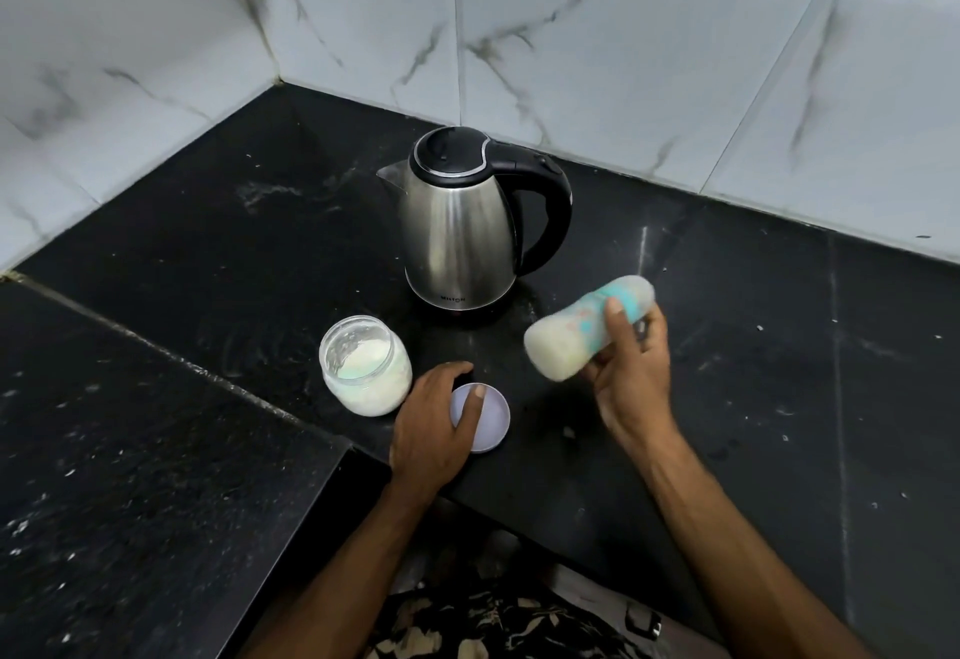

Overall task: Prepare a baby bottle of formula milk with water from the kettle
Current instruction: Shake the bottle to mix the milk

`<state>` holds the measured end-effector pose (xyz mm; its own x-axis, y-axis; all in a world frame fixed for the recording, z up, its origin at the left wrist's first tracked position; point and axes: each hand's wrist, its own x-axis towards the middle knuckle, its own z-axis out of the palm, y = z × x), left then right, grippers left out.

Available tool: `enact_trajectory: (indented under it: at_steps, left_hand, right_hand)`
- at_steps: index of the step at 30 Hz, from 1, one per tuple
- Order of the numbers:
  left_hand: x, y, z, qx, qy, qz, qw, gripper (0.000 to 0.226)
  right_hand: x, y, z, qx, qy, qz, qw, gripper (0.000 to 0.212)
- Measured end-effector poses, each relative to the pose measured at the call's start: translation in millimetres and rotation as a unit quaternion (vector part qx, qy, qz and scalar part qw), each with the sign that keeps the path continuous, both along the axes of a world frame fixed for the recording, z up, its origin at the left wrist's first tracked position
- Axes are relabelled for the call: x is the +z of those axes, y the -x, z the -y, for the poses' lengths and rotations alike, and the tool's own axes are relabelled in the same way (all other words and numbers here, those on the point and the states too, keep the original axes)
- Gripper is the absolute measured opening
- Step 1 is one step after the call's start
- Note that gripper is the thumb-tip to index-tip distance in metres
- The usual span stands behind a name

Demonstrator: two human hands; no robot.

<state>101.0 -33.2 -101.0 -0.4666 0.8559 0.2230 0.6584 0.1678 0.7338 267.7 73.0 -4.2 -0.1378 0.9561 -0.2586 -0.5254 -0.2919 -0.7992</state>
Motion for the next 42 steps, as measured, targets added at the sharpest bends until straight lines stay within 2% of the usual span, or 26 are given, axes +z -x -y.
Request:
enact_trajectory:
  at_steps: [2,4,6,7,10,12,13,15,17,18,21,23,25,29,31,33,35,37,39,40,42]
  left_hand:
    - [-0.4,0.2,-0.3,-0.001,0.002,-0.003,1.0,0.045]
    - [-1.3,1.8,-0.7,-0.007,0.004,-0.006,1.0,0.046]
    - [-0.8,2.6,-0.7,-0.011,0.008,0.003,1.0,0.046]
    - [-0.2,2.3,-0.9,-0.011,0.01,0.003,1.0,0.047]
    - [-0.1,0.6,-0.5,-0.003,0.006,-0.009,1.0,0.047]
    - [0.1,0.0,-0.2,0.003,0.007,-0.007,1.0,0.046]
    - [-0.1,0.2,-0.2,0.003,0.007,-0.006,1.0,0.046]
    - [-1.3,1.3,-0.3,-0.002,0.007,-0.003,1.0,0.047]
    - [-1.6,2.2,-0.6,-0.006,0.007,0.005,1.0,0.048]
    - [-1.5,2.0,-0.6,-0.006,0.006,0.004,1.0,0.047]
    - [-1.5,0.5,-0.5,0.002,0.003,-0.009,1.0,0.045]
    - [-0.3,0.1,-0.4,0.006,0.006,-0.01,1.0,0.045]
    - [-0.6,0.3,-1.0,0.001,0.009,-0.012,1.0,0.046]
    - [-2.6,2.2,-1.2,-0.004,0.016,-0.003,1.0,0.044]
    - [-3.2,2.1,-0.7,-0.002,0.011,-0.008,1.0,0.044]
    - [-1.7,1.0,-0.3,0.001,0.009,-0.01,1.0,0.045]
    - [-0.5,0.3,-0.7,0.003,0.009,-0.011,1.0,0.046]
    - [-1.7,0.9,-1.4,0.0,0.01,-0.013,1.0,0.047]
    - [-3.7,2.4,-2.0,-0.003,0.014,-0.006,1.0,0.044]
    - [-4.1,2.7,-1.8,-0.002,0.015,-0.004,1.0,0.042]
    - [-4.1,2.2,-1.5,0.0,0.013,-0.012,1.0,0.042]
  right_hand:
    - [1.1,0.7,1.3,0.002,-0.012,-0.007,1.0,0.07]
    - [-2.2,3.8,18.2,0.092,-0.041,0.057,0.993,0.062]
    - [-9.1,3.9,29.7,0.191,-0.085,0.124,0.97,0.065]
    - [-10.3,3.3,28.8,0.2,-0.097,0.134,0.966,0.067]
    - [-0.7,2.0,9.0,0.066,-0.046,0.066,0.995,0.064]
    - [1.2,1.2,-2.1,0.005,-0.021,0.01,1.0,0.062]
    - [-0.1,1.2,-0.5,0.02,-0.022,0.009,1.0,0.064]
    - [-4.8,1.0,13.2,0.122,-0.04,0.064,0.99,0.064]
    - [-12.1,-0.1,24.2,0.238,-0.087,0.144,0.957,0.065]
    - [-13.7,-0.8,23.9,0.249,-0.099,0.158,0.95,0.066]
    - [-5.7,-1.3,8.2,0.12,-0.049,0.078,0.989,0.073]
    - [-2.6,-1.8,-3.1,0.041,-0.018,0.022,0.999,0.067]
    - [-4.5,-0.4,2.7,0.059,-0.03,0.027,0.997,0.06]
    - [-15.2,-1.3,25.8,0.236,-0.115,0.159,0.952,0.066]
    - [-13.4,-3.7,15.9,0.178,-0.113,0.151,0.966,0.069]
    - [-6.3,-5.6,-1.9,0.054,-0.048,0.079,0.994,0.063]
    - [-5.6,-4.8,-9.1,0.001,-0.02,0.026,0.999,0.057]
    - [-10.1,-2.8,4.3,0.074,-0.036,0.064,0.995,0.057]
    - [-17.4,-2.4,22.2,0.203,-0.08,0.141,0.966,0.063]
    - [-21.0,-3.4,25.1,0.228,-0.091,0.158,0.956,0.066]
    - [-20.6,-3.8,17.1,0.155,-0.068,0.128,0.977,0.071]
